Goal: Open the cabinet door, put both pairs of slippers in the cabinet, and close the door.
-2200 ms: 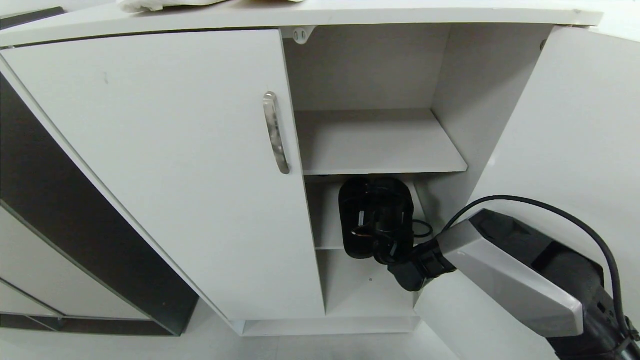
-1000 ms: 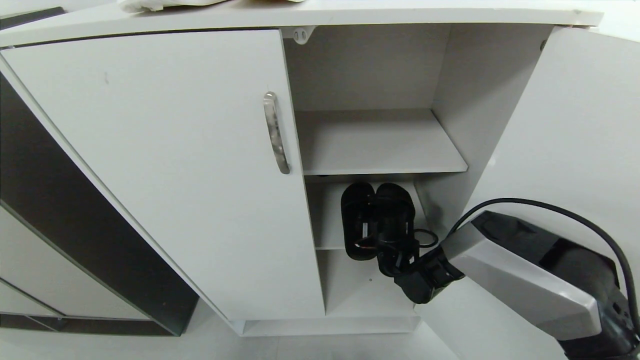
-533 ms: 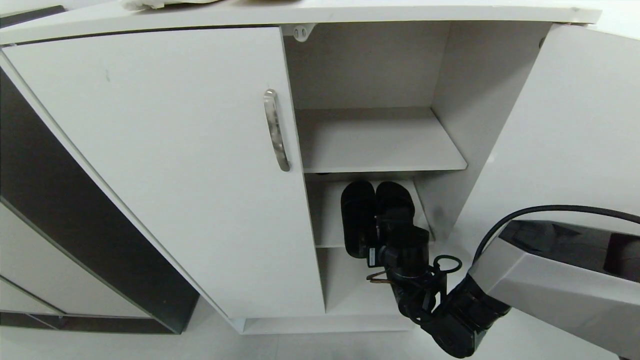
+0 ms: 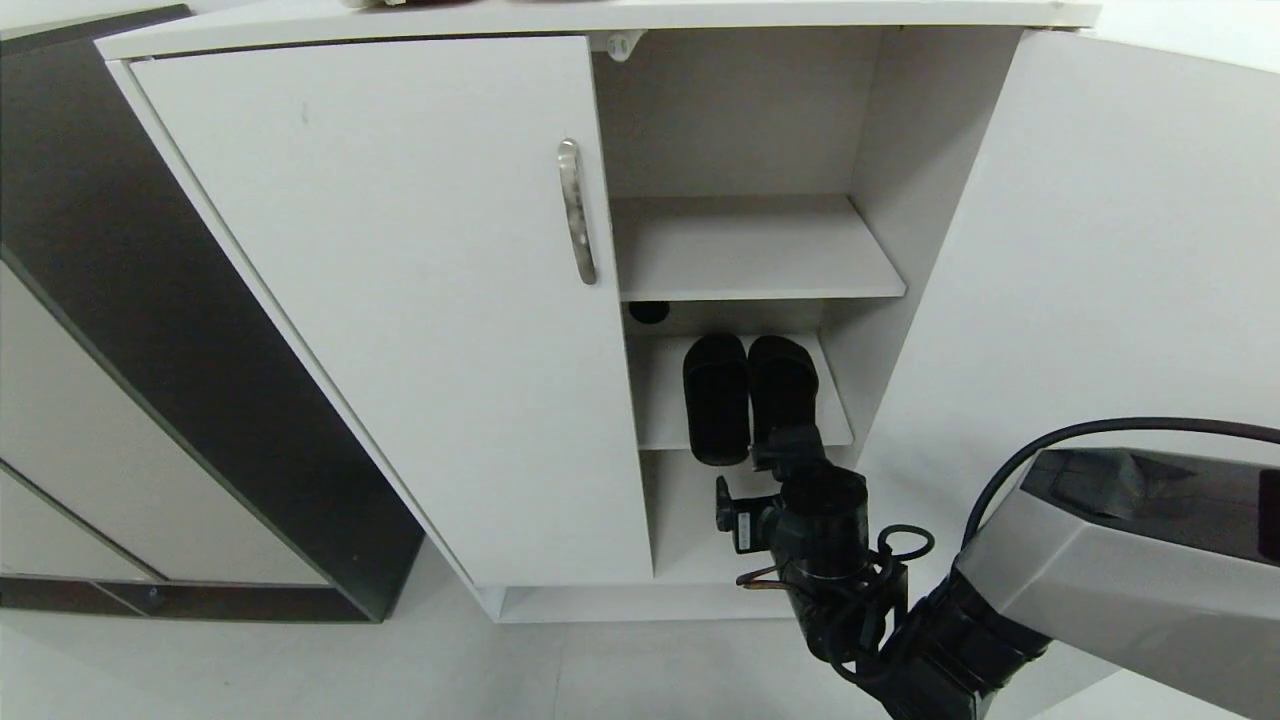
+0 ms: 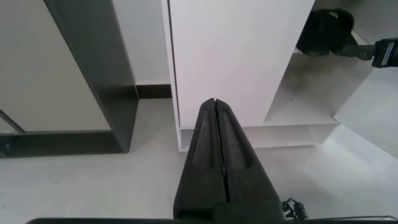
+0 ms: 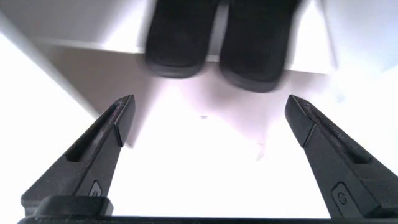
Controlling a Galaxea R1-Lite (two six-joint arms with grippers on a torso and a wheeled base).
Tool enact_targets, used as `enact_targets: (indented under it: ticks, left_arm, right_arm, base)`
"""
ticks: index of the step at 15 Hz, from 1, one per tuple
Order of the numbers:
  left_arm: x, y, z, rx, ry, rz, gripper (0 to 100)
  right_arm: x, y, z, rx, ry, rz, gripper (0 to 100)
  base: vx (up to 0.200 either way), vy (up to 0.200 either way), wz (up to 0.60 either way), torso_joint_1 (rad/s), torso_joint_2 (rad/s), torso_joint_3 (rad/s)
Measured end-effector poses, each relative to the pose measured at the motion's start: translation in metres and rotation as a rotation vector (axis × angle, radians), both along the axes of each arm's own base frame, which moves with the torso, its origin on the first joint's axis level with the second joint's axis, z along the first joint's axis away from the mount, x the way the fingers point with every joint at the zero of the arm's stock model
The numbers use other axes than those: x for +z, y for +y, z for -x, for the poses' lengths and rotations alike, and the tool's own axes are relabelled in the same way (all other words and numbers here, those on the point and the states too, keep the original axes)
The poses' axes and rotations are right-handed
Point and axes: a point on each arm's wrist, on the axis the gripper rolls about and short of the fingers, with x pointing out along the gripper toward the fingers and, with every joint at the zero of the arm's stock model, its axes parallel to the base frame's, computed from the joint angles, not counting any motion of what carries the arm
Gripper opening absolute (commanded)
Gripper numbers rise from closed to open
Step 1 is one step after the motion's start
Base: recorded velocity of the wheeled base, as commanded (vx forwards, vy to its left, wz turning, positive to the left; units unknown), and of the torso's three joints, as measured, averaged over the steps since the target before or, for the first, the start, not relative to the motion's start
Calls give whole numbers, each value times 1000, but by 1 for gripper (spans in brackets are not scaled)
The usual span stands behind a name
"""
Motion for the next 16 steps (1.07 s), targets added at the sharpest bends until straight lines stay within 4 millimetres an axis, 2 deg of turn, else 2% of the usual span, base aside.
enact_targets:
  ticks: [9, 16]
  left_arm:
    - [0, 0, 0, 0, 0, 3, 0]
    - [0, 0, 0, -1, 0, 3, 0]
  right_arm:
    - [3, 0, 2, 4, -5, -3, 100]
    - [7, -2, 1, 1, -12, 0, 100]
  base:
    - [0, 0, 0, 0, 0, 0]
    - [0, 0, 0, 2, 3, 180]
